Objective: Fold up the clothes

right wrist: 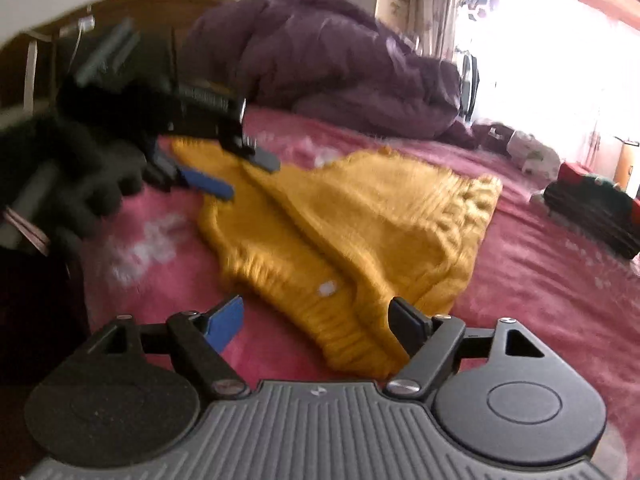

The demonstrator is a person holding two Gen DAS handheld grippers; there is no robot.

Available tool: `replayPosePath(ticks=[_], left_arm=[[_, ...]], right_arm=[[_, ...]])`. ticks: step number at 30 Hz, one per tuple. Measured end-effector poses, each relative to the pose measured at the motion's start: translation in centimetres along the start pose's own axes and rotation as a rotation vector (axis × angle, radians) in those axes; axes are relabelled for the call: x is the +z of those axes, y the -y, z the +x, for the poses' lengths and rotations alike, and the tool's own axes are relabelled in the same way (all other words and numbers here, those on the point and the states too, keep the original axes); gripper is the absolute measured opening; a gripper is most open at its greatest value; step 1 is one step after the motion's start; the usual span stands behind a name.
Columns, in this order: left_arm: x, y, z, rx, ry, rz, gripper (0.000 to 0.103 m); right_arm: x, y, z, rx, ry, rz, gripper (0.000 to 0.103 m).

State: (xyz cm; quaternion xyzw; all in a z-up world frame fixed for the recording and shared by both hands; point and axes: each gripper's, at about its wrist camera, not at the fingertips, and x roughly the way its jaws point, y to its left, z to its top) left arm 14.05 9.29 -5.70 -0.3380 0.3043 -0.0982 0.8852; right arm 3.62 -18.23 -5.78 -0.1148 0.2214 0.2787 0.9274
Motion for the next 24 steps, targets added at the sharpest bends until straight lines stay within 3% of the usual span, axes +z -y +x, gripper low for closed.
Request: replayPosePath(ticks=[5,9,13,19,21,24], left_arm=[[0.6,-1.5,0.5,-0.006,0.026,-0.113,0.064],[1.2,-2.6,0.9,-0.014,0.048,-0.179,0.049],[1.8,-3.6,1.3,-0.004,0.062,-0.232,0.042],[2.2,-3.0,1.4,0.024,0.092,-0.185,0.035],[2.2,-2.4,1.3,0.040,0.102,-0.146,0.016],[2.4,-1.5,1.1,0.064,0.116,-0.089,0.007]], right_arm=[[0.4,1.3,0.9,-0.023,0.038,0.009,0.079],[0.3,1.9,1.0,-0.044,0.047,0.008,0.079],[0.4,3.0,2.1,-0.052,0.052,0.008,0.079],[0.8,4.3,3.9,-0.034,0.056,0.023,0.079],[0.9,4.4,4.3,-0.021,0.057,0.018,0.079],[1.2,5.1,4.8,0.002,0.060,0.037,0.080]])
